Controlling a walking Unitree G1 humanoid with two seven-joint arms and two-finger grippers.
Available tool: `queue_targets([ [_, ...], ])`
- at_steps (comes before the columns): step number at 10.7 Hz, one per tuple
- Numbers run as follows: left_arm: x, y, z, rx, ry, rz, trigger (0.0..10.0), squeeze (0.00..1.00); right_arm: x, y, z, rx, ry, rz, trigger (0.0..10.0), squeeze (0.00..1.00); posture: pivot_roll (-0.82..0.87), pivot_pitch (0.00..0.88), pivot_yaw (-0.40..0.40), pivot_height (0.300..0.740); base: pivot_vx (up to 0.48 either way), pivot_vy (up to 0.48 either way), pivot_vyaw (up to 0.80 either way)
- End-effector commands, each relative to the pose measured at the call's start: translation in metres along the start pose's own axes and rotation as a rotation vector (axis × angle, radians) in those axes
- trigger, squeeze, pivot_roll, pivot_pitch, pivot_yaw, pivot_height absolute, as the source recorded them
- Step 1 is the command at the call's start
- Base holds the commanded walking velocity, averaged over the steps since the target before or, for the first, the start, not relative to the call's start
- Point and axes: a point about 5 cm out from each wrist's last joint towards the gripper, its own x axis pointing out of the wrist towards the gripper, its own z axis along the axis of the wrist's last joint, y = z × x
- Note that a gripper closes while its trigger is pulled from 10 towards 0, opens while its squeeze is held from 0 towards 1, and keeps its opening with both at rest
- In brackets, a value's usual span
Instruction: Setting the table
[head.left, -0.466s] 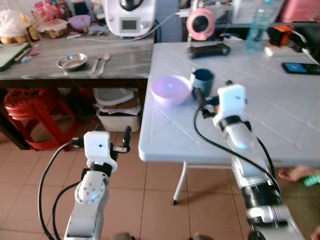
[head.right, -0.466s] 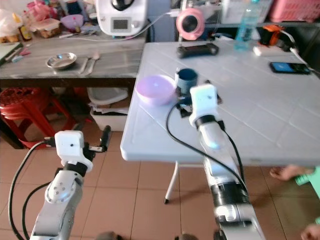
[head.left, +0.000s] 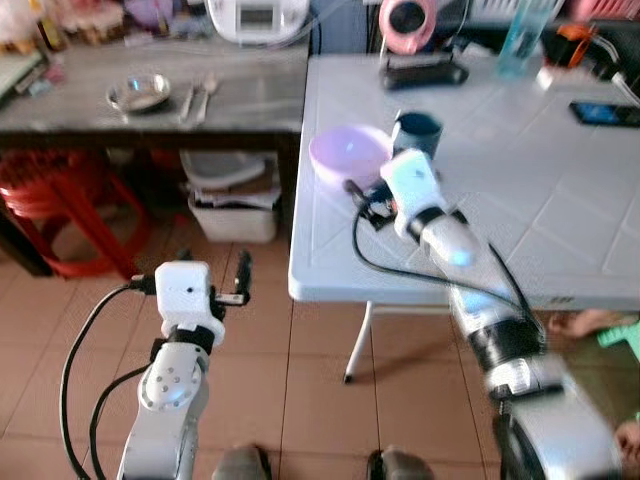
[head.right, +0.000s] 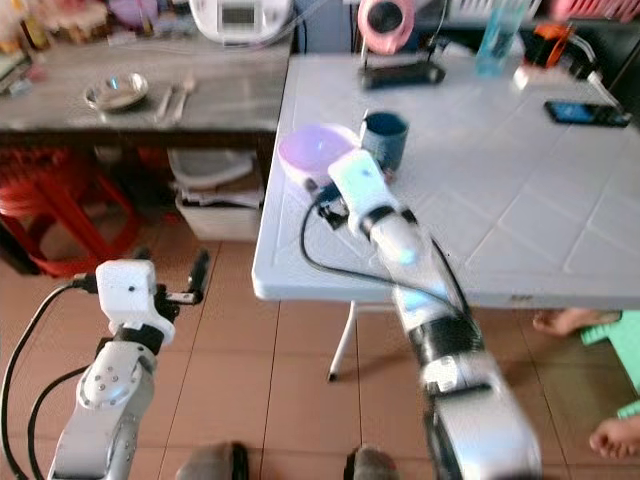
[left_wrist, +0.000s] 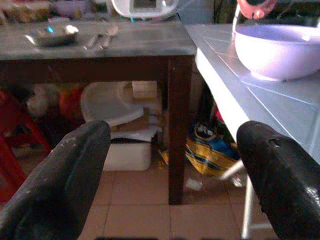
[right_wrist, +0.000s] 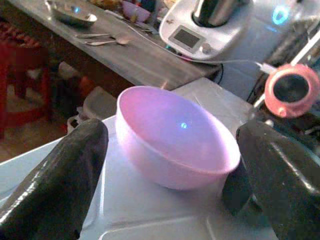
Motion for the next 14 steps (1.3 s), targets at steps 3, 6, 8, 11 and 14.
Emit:
queue_targets([
  [3, -0.014, 0.003, -0.002, -0.017, 0.073, 0.001, 10.0, 0.0, 0.013, -0.015, 0.018, -0.065, -0.045, 0.06, 10.0, 1.0, 0.09, 0.225, 0.072, 0.74, 0.0, 0.0, 0.0],
  [6, -0.021, 0.005, -0.001, -0.029, 0.108, -0.001, 10.0, 0.0, 0.019, -0.01, 0.023, -0.125, -0.051, 0.176, 10.0, 0.0, 0.1, 0.248, 0.071, 0.74, 0.0, 0.0, 0.0],
  [8, -0.026, 0.007, -0.002, -0.03, 0.137, 0.009, 10.0, 0.0, 0.028, -0.007, 0.031, -0.186, -0.053, 0.255, 10.0, 0.0, 0.12, 0.264, 0.071, 0.74, 0.0, 0.0, 0.0],
  [11, -0.028, 0.008, -0.003, -0.032, 0.158, -0.001, 10.0, 0.0, 0.036, -0.007, 0.039, -0.276, -0.013, 0.374, 7.1, 0.0, 0.11, 0.264, 0.075, 0.74, 0.0, 0.0, 0.0],
  [14, -0.028, 0.004, -0.004, -0.041, 0.175, -0.023, 10.0, 0.0, 0.04, -0.012, 0.042, -0.406, 0.055, 0.426, 0.0, 0.0, 0.11, 0.265, 0.069, 0.74, 0.0, 0.0, 0.0],
])
